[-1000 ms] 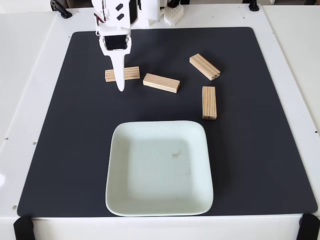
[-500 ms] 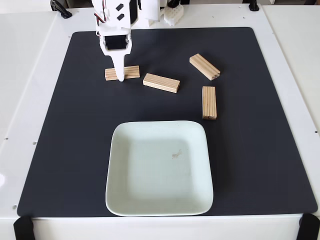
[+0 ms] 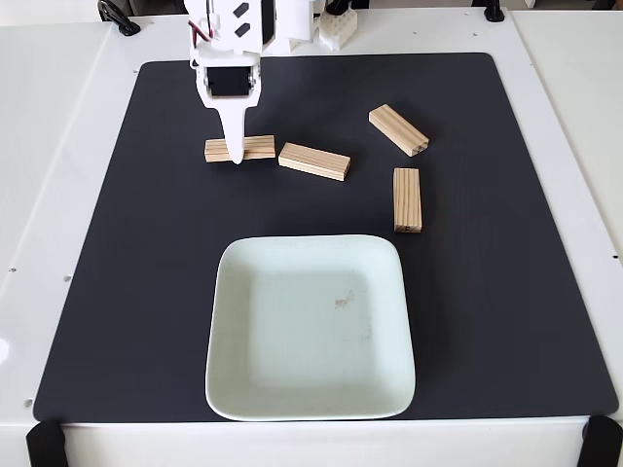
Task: Pick up the wooden block and place them on the plate.
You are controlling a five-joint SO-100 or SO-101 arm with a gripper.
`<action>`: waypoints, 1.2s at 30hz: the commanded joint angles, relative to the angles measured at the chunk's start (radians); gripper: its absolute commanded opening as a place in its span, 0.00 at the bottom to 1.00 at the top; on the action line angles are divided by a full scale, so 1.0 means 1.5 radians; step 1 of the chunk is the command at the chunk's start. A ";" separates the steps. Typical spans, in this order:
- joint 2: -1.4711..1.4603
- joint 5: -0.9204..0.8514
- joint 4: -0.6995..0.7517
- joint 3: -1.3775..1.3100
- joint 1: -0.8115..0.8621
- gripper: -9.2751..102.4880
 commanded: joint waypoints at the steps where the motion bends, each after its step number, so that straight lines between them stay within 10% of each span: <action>1: 0.106 0.042 0.002 -0.067 -0.029 0.08; 10: 0.111 0.189 -0.040 -0.292 -0.166 0.08; 36: -0.735 0.200 -0.206 -1.129 -0.198 0.08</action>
